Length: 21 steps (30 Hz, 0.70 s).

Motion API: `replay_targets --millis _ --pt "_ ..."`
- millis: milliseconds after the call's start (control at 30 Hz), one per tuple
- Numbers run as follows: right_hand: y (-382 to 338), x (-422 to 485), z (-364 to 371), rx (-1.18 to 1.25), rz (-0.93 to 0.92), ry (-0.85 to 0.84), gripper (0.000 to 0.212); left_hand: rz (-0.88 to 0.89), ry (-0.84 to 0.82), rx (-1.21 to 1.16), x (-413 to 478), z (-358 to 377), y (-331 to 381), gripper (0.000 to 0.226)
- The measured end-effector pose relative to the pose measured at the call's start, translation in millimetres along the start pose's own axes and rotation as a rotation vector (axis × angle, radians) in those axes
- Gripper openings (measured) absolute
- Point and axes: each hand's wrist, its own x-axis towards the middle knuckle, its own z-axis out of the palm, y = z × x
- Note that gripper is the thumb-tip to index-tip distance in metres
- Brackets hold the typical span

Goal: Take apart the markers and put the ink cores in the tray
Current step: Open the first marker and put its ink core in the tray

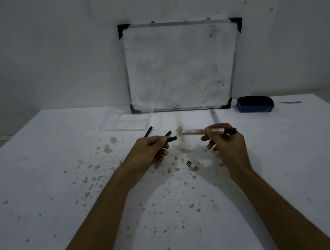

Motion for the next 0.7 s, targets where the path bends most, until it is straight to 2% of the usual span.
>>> replay_targets --millis 67,167,267,400,500,567,700 --pt "5 1 -3 -0.135 -0.001 -0.030 0.018 0.086 0.086 0.115 1 -6 0 0.020" --pt "15 0 -3 -0.488 -0.100 -0.043 0.020 0.164 0.181 0.175 2 -8 -3 0.017" --pt "21 -2 0 -0.623 -0.155 -0.068 0.023 0.247 0.232 0.276 0 -6 -6 0.014" --pt "23 -2 5 -0.840 -0.251 -0.051 0.027 0.347 0.299 0.556 0 -5 -7 0.016" --pt "18 -8 9 -0.933 -0.245 -0.033 0.032 0.390 0.293 0.688 0 -8 -6 0.013" --pt "14 -14 17 -0.943 -0.314 -0.044 0.034 0.395 0.284 0.744 -1 -14 -3 0.014" --pt "4 -29 49 -0.961 -0.485 -0.230 0.036 0.387 0.342 0.812 -8 -28 5 0.020"
